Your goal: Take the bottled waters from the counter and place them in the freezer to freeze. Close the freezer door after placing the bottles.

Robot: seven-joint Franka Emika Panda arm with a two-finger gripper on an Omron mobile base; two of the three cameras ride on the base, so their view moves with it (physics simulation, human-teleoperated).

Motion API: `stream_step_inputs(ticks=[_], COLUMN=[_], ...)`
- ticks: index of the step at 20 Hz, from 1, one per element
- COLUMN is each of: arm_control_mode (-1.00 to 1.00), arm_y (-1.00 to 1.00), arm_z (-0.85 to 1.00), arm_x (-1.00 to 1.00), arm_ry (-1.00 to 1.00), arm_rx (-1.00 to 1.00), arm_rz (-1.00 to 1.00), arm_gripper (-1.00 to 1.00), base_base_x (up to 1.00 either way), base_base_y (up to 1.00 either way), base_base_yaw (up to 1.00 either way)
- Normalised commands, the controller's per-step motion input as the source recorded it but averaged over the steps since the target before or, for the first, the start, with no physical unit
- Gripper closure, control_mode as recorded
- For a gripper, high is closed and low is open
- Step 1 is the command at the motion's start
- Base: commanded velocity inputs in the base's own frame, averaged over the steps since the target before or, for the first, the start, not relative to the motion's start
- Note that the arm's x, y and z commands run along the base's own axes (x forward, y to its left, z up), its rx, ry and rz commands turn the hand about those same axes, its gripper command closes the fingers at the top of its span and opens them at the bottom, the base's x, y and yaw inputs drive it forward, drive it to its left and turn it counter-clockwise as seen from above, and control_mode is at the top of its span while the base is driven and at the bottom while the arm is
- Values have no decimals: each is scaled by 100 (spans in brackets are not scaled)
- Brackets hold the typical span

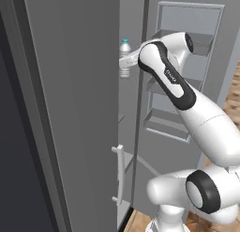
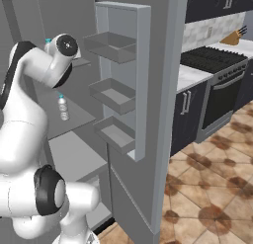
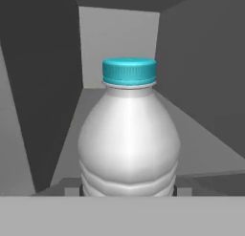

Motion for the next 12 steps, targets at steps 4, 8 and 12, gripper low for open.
stream_step_inputs(ticks=[4, 8, 12], arm_control_mode=[-100, -100, -100], arm_y=[2, 14, 6], arm_z=[14, 24, 0], arm_x=[17, 19, 29], arm_ry=[1, 4, 0], arm_rx=[0, 0, 0], arm_rz=[0, 0, 0], arm_gripper=[100, 100, 100], base_base_x=[0, 0, 0], base_base_y=[0, 0, 0], base_base_yaw=[0, 0, 0])
